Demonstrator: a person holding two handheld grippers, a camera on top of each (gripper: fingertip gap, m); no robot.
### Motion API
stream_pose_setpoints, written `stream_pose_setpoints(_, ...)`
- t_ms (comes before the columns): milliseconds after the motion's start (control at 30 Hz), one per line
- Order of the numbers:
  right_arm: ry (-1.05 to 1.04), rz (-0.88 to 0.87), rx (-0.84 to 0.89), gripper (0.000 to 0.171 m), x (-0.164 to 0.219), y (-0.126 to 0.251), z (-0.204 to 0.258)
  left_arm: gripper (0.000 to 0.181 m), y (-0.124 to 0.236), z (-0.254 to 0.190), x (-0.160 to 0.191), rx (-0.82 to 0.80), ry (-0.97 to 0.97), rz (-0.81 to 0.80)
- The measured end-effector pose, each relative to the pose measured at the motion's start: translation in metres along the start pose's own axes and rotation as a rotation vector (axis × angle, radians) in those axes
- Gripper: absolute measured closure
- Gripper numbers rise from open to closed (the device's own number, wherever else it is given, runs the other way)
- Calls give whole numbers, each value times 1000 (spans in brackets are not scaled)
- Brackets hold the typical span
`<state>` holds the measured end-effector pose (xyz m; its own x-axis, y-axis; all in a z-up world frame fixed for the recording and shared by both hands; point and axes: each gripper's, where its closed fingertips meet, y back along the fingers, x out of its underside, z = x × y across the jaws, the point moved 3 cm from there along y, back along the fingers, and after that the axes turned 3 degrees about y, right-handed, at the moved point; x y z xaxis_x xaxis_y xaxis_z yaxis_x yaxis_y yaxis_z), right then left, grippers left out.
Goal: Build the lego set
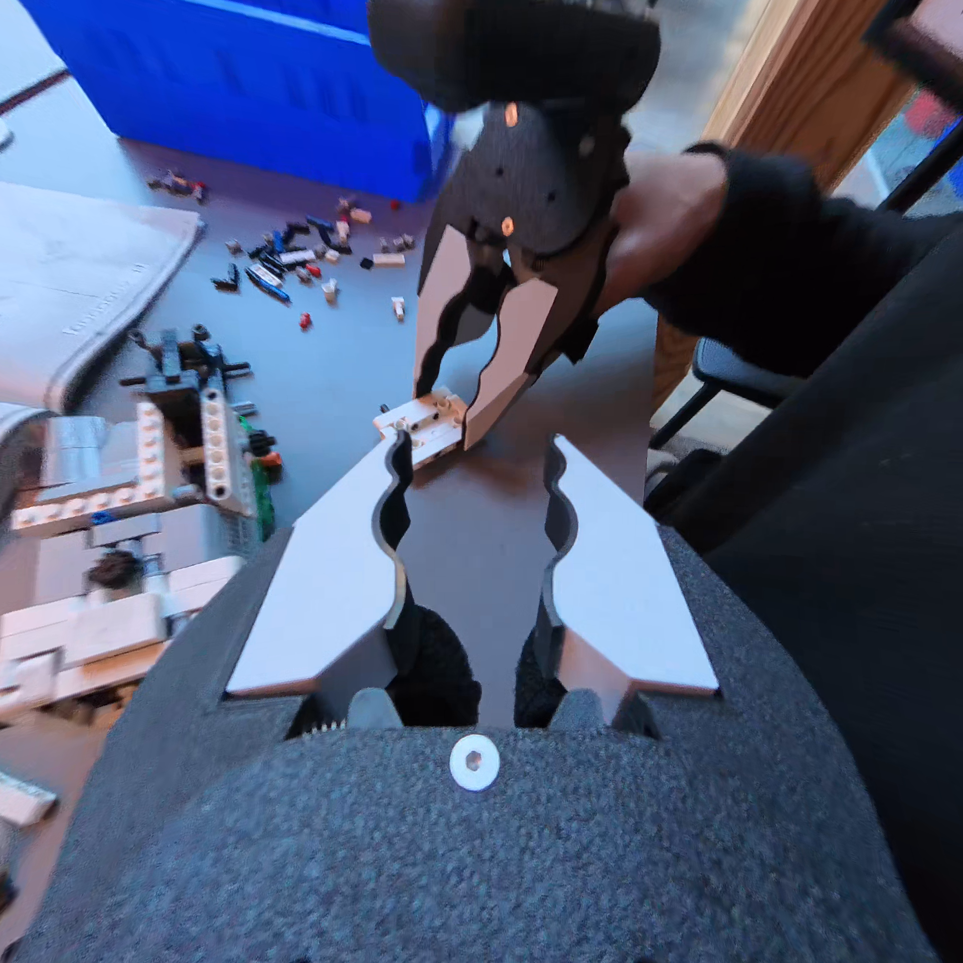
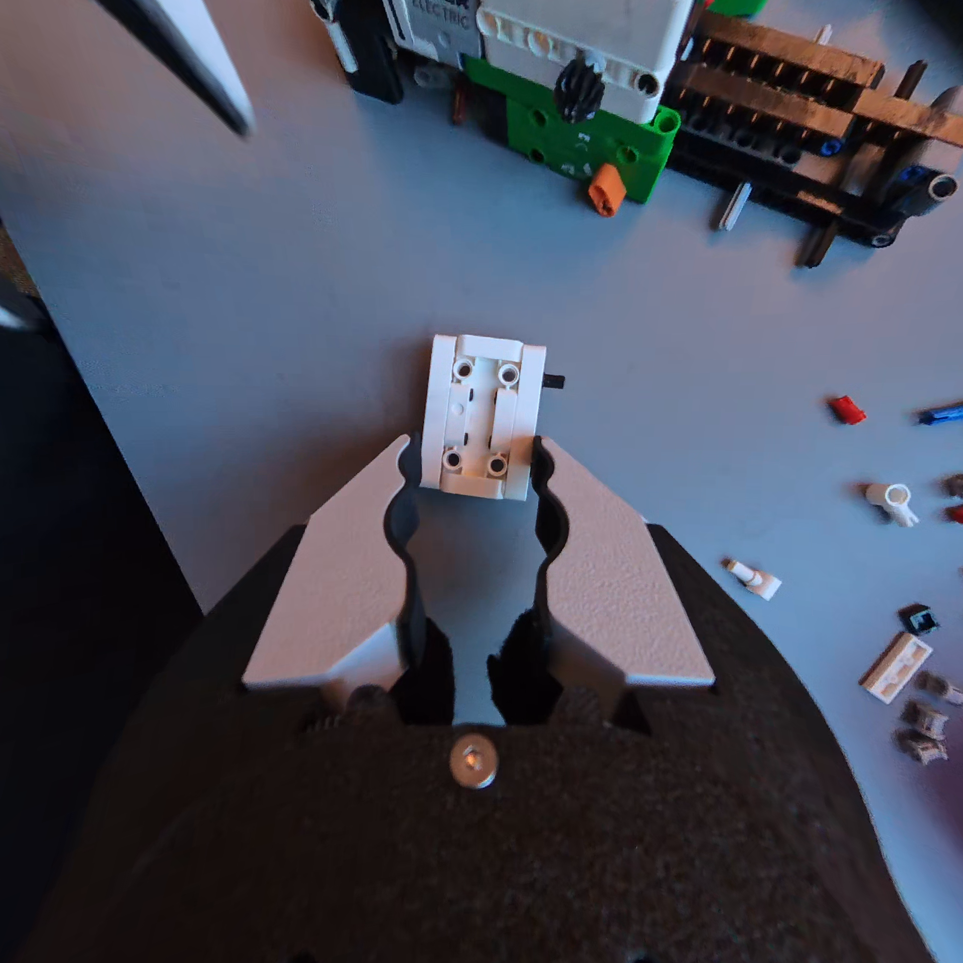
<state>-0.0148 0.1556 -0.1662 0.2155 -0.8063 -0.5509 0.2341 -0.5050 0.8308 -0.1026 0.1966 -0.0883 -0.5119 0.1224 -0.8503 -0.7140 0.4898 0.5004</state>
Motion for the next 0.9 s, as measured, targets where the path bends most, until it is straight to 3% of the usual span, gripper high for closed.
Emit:
stream_pose_setpoints(167,-7,-26,9,129,1,1,-2,138,36,30,-50,-67,-34,-100)
stream_pose_setpoints(300,-63,-153,-13,126,-3,10,-2,133,32,92,-97,-185,-114,-3)
stream_pose_setpoints(467,-148,-442,64,124,-4,46,-20,118,-51,167,-119,-212,-234,257)
stream_pose_setpoints(667,-208,-759,87,128,4,79,-36,116,-171,197,-118,-158,-174,364)
stream_pose_setpoints(900,-216,-961,103,134,11,106,-44,113,-225,223,-107,-298,-237,419)
